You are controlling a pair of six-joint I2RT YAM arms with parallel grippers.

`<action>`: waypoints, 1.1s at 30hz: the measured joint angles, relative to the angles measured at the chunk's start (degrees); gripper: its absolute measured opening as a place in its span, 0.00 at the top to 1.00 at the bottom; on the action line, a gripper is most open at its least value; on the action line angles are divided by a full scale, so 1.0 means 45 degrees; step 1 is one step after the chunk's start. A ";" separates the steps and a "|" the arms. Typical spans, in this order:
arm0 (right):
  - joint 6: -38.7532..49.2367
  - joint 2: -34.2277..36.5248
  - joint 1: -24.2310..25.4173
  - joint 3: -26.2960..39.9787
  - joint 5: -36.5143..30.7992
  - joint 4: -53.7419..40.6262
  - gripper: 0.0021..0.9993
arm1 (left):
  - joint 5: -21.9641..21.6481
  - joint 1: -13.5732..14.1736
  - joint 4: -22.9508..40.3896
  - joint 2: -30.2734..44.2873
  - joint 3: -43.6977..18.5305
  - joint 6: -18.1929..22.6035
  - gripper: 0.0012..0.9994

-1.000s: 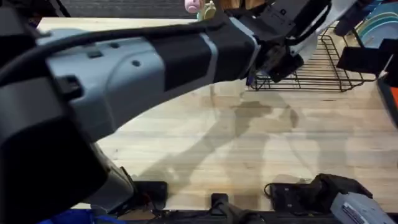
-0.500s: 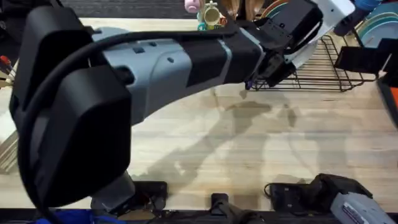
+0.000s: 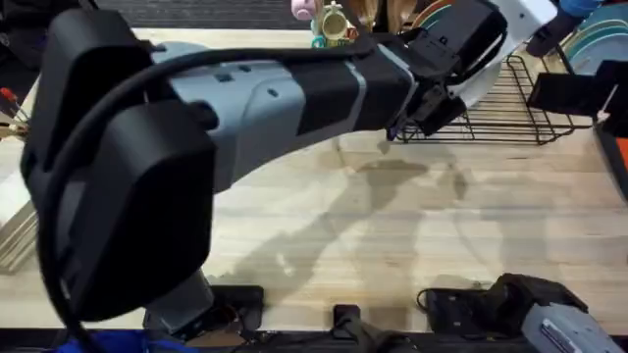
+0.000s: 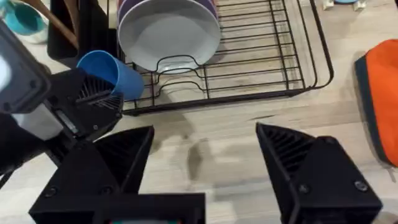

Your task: Pick up the cup on the table and put them onto the rack.

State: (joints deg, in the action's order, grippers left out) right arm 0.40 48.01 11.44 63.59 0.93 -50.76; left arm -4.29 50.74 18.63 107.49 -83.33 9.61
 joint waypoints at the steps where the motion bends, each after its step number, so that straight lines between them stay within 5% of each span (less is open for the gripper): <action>1: 0.0000 0.0000 0.0000 0.0000 0.0000 0.0000 0.01 | 0.0000 0.0000 -0.0005 0.0049 0.0000 0.0000 0.96; 25: 0.0000 0.0000 0.0000 0.0000 0.0000 0.0000 0.01 | 0.0000 0.0000 -0.0026 0.0296 -0.0138 0.0000 0.76; 33: 0.0000 0.0000 0.0000 0.0000 0.0000 0.0000 0.01 | 0.0000 0.0000 0.0689 -0.1211 -0.0187 -0.0003 0.71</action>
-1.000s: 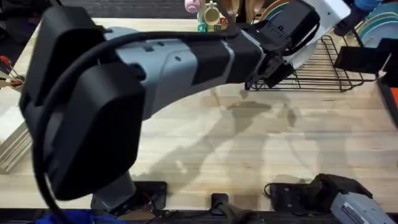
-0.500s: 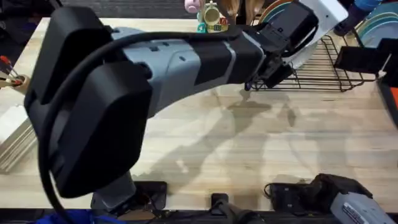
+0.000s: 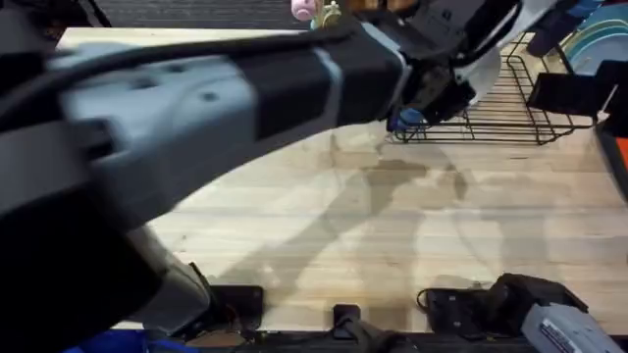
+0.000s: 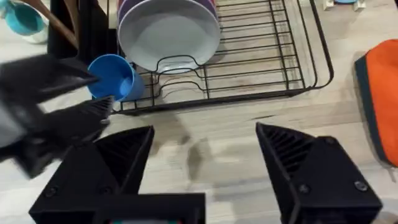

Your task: Pick up the cup on the table and put them onto the rack.

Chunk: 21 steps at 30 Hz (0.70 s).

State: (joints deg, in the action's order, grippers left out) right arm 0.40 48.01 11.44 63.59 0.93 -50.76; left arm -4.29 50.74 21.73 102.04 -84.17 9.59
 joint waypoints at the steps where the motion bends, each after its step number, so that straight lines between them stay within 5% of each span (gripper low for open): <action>1: 0.0000 0.0000 0.0000 0.0000 0.0000 0.0000 0.01 | -0.0001 0.0000 0.0127 -0.0224 -0.0002 0.0003 0.70; 9: 0.0000 0.0000 0.0000 0.0000 0.0000 0.0000 0.01 | -0.0434 -0.0015 0.1344 -0.2132 -0.0065 -0.0035 0.53; 14: 0.0000 0.0000 0.0000 0.0000 0.0000 -0.0089 0.01 | -0.1665 -0.0049 0.2420 -0.3011 -0.0070 -0.0012 0.42; 17: 0.0000 0.0000 0.0000 0.0000 0.0000 -0.0373 0.01 | -0.2417 -0.0094 0.2936 -0.3437 -0.0070 -0.0031 0.24; 21: 0.0000 0.0000 0.0000 0.0000 0.0000 -0.0487 0.01 | -0.3211 -0.0313 0.3485 -0.3974 -0.0070 -0.0057 0.13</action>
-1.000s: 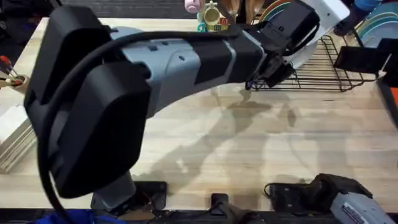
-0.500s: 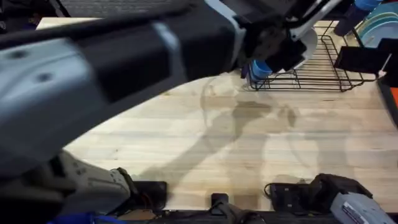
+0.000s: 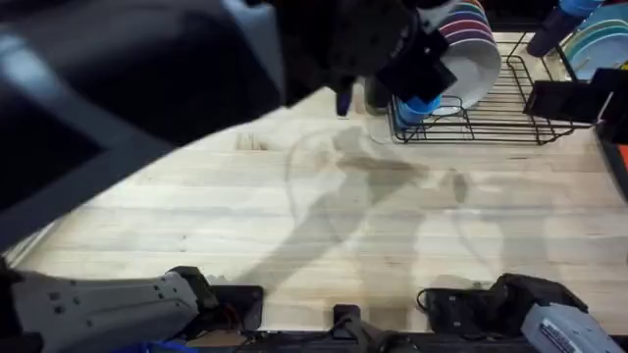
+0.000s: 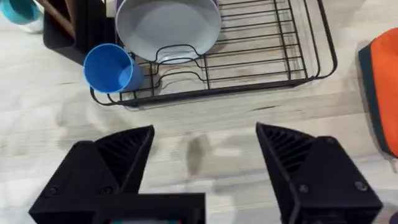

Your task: Pick up the cup on the table and put them onto the rack.

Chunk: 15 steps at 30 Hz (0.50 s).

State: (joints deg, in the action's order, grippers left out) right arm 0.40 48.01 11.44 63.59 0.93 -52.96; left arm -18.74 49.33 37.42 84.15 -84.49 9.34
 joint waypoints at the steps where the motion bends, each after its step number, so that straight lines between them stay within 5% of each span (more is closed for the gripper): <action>1: 0.0000 0.0000 0.0000 0.0000 0.0003 -0.0003 0.01 | -0.0171 -0.0136 0.0116 -0.0144 0.0000 -0.0089 0.09; 4: 0.0000 0.0000 0.0000 0.0000 0.0000 -0.0091 0.01 | -0.0434 -0.0688 0.0467 -0.0514 0.0000 -0.0393 0.01; 5: 0.0000 0.0000 0.0000 0.0000 -0.0059 -0.0370 0.01 | -0.0557 -0.1500 0.0944 -0.0809 0.0000 -0.0655 0.01; 15: -0.0169 -0.0349 0.1434 0.0000 -0.0943 -0.0800 0.01 | -0.0796 -0.4264 0.2078 -0.1474 0.0000 -0.1038 0.01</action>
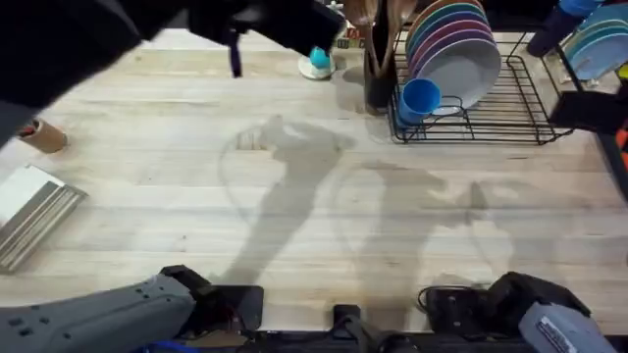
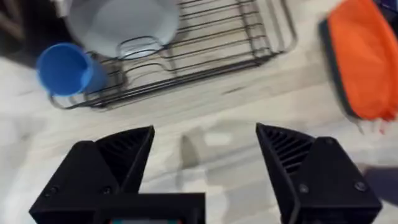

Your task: Pick up the cup on the table and put them onto the rack.

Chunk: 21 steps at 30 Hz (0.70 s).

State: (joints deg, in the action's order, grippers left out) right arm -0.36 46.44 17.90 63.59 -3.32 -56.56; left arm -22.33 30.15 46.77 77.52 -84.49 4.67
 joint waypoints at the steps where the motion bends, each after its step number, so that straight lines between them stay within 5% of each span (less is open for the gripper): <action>1: -0.0021 -0.0067 0.0318 0.0000 -0.0023 -0.0090 0.01 | 0.0000 -0.0209 0.0009 -0.0063 0.0000 -0.0004 0.01; 10: 0.0081 -0.0214 0.4437 0.0000 -0.0127 -0.1049 0.01 | -0.0005 -0.1913 0.0049 -0.0666 0.0000 -0.0053 0.01; 21: 0.0101 -0.0212 0.6856 0.0000 -0.2348 -0.0528 0.01 | -0.0005 -0.3065 0.0232 -0.0739 0.0000 -0.0087 0.01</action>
State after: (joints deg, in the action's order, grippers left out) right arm 0.10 45.48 48.75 63.59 -13.88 -58.93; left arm -22.35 16.35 47.81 74.19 -84.49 4.27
